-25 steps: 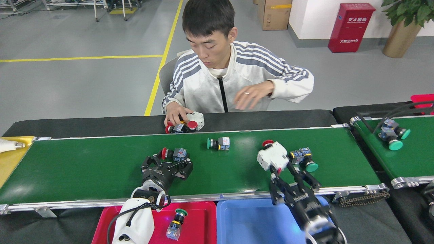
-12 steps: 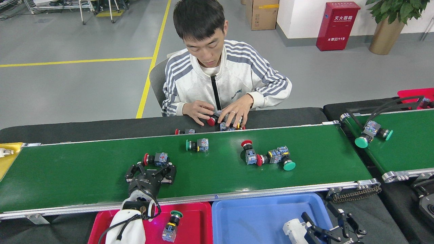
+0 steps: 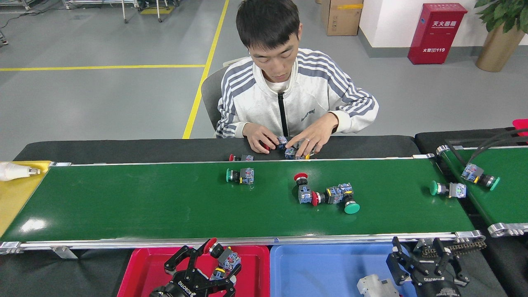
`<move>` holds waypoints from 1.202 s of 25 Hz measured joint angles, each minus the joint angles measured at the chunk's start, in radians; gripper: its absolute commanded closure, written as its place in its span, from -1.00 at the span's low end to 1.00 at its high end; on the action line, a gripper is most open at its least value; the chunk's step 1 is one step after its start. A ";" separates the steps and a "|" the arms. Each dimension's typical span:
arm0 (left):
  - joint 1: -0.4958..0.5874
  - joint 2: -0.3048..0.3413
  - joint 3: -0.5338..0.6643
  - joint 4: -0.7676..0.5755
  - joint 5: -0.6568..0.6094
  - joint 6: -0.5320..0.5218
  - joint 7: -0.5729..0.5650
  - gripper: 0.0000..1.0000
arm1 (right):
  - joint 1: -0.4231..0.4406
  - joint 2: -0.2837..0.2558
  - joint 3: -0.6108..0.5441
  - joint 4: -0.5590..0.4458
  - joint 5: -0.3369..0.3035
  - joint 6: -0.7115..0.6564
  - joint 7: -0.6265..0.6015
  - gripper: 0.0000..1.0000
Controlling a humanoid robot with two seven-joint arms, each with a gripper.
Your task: Pick switch part from conveyor to tray
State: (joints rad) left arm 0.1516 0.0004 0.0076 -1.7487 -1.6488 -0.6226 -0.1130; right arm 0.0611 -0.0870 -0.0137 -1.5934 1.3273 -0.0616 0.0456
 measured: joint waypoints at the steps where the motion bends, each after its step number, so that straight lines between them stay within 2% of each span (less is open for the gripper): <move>1: 0.000 0.000 0.022 -0.001 0.000 0.028 -0.001 -1.00 | -0.023 0.000 0.028 0.019 0.001 -0.002 0.012 -0.97; 6: -0.004 0.001 0.181 0.004 0.001 0.247 -0.001 -1.00 | -0.151 0.007 0.148 0.146 0.001 -0.007 0.039 -0.97; 10: -0.006 0.020 0.259 0.019 0.006 0.306 0.001 -1.00 | -0.235 0.045 0.216 0.241 0.002 -0.002 0.046 -0.97; 11: -0.007 0.020 0.259 0.021 0.006 0.310 0.001 -1.00 | -0.272 0.064 0.233 0.284 0.002 0.001 0.046 -0.88; 12: -0.007 0.020 0.259 0.021 0.007 0.313 0.001 -1.00 | -0.307 0.086 0.246 0.328 0.003 0.005 0.047 -0.37; 14: -0.008 0.020 0.259 0.022 0.007 0.315 0.001 -1.00 | -0.363 0.108 0.267 0.392 0.004 0.021 0.047 0.43; 15: -0.010 0.020 0.259 0.023 0.007 0.317 0.001 -1.00 | -0.387 0.108 0.281 0.414 0.004 0.029 0.047 0.64; 17: -0.015 0.020 0.259 0.027 0.007 0.317 0.001 -1.00 | -0.402 0.105 0.298 0.426 0.004 0.034 0.047 0.84; 22: -0.032 0.020 0.259 0.050 0.007 0.318 0.002 -1.00 | -0.404 0.097 0.318 0.427 0.002 0.026 0.049 0.94; 30: -0.034 0.020 0.259 0.055 0.007 0.310 0.002 -1.00 | -0.395 0.089 0.323 0.417 0.000 -0.024 0.047 0.96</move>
State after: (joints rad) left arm 0.1180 0.0205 0.2666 -1.6933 -1.6422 -0.3130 -0.1113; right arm -0.3342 0.0021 0.3089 -1.1764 1.3269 -0.0852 0.0926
